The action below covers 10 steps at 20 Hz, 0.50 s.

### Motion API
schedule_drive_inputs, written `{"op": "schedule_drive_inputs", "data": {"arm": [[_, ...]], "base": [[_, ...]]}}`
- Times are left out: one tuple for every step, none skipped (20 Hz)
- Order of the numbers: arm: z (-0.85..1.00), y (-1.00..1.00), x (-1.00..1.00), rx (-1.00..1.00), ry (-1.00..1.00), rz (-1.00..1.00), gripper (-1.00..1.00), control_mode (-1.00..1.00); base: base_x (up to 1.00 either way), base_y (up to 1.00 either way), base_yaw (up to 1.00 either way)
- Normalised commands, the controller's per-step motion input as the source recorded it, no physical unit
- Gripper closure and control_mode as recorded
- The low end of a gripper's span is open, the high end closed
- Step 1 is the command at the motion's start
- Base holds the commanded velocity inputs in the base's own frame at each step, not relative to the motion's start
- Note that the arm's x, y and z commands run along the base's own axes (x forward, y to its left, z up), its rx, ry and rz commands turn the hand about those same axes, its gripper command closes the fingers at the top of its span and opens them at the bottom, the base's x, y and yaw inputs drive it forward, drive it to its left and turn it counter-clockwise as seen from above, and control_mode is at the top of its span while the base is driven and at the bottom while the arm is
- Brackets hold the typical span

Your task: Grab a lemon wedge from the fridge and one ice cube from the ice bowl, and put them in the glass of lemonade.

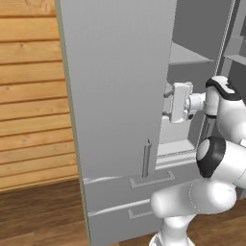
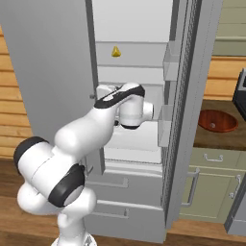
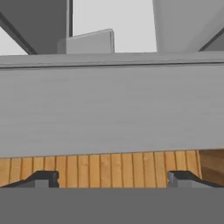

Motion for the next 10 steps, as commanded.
{"op": "schedule_drive_inputs", "data": {"arm": [[0.06, -0.46, 0.00, 0.18, -0.04, -0.03, -1.00, -1.00], [0.11, -0.51, 0.00, 0.21, -0.04, -0.03, -1.00, -1.00], [0.11, -0.49, 0.00, 0.20, -0.04, -0.05, -1.00, -1.00], [0.00, -0.46, 0.44, 0.14, 0.00, -0.05, -1.00, -1.00], [0.00, -0.53, 0.75, 0.13, 0.00, -0.07, -1.00, -1.00], [0.00, -0.63, 0.95, 0.11, 0.00, -0.07, -1.00, -1.00], [0.00, -0.64, 0.86, 0.13, 0.00, -0.06, -1.00, -1.00], [0.04, -0.22, 0.63, 0.09, 0.00, -0.01, -1.00, -1.00], [0.14, 0.00, 0.56, 0.05, 0.00, 0.00, -1.00, -1.00], [0.16, 0.11, 0.52, 0.00, 0.00, 0.00, -1.00, -1.00]], "base": [[0.00, 0.00, 0.00], [0.00, 0.00, 0.00], [0.00, 0.00, 0.00], [0.00, 0.00, 0.00], [0.00, 0.00, 0.00], [0.00, 0.00, 0.00], [0.00, 0.00, 0.00], [0.00, 0.00, 0.00], [0.00, 0.00, 0.00], [0.00, 0.00, 0.00]]}}
